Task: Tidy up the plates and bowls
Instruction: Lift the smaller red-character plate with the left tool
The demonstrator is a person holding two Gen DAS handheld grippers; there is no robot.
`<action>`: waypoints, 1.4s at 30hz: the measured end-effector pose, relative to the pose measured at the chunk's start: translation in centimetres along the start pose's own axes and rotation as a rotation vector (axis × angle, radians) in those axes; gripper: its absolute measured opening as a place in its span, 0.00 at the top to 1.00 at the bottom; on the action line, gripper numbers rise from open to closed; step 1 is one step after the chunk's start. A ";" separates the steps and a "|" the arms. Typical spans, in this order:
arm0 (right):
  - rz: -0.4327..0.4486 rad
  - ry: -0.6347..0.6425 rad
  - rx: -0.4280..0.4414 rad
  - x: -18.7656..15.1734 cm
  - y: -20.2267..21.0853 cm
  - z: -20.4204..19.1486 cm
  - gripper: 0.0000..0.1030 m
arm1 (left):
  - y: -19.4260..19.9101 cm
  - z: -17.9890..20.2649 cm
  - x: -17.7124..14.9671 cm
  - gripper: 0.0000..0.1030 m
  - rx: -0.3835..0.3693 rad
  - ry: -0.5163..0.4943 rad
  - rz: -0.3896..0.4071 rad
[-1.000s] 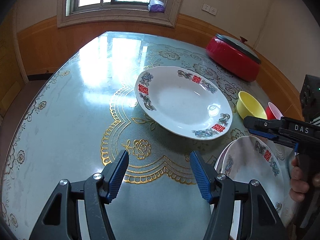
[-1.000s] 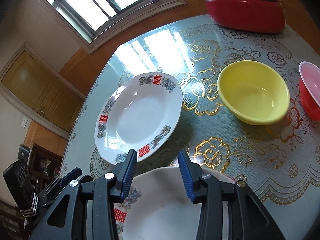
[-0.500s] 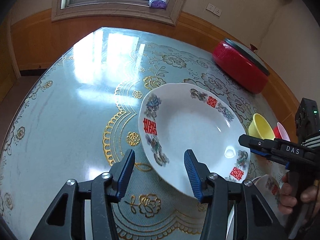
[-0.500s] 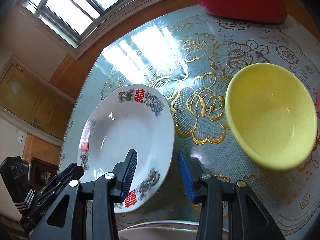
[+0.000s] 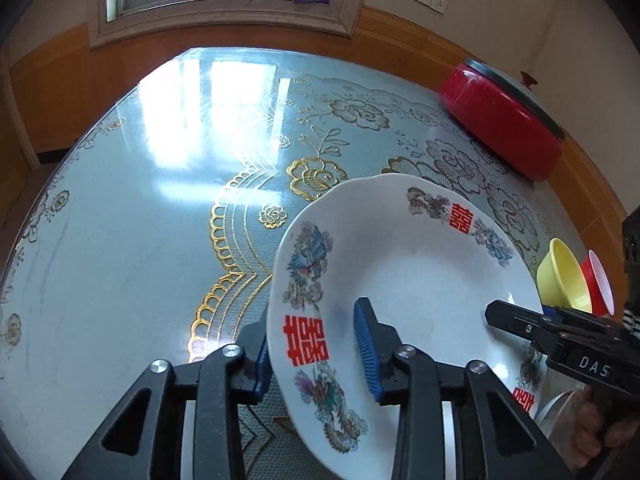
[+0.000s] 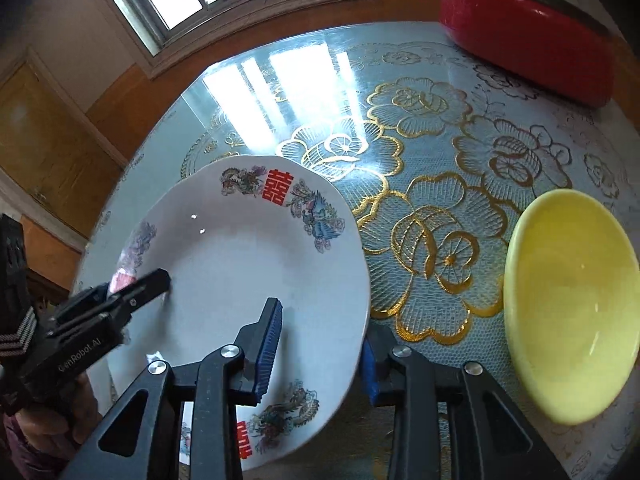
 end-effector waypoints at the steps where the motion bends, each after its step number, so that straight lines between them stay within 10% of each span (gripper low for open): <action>1: -0.003 0.006 -0.007 0.0 0.0 0.0 0.70 | 0.2 -0.1 -0.2 0.70 -0.021 0.010 0.005; 25: -0.038 0.032 0.130 0.7 0.2 -0.3 0.70 | 2.4 0.0 -3.3 0.74 -0.049 0.035 0.010; 42: 0.025 0.107 0.070 0.7 1.1 -1.8 0.74 | 3.8 0.4 -2.4 0.73 -0.046 -0.026 0.069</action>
Point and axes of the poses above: each gripper's, at about its wrist camera, not at the fingertips, and y roughly against the way its jaws point, z to its right, x to its top, the point moved 10 cm from there along -y, roughly the way its jaws point, and after that the axes turned 7 degrees about -x, right-handed, at the moved point
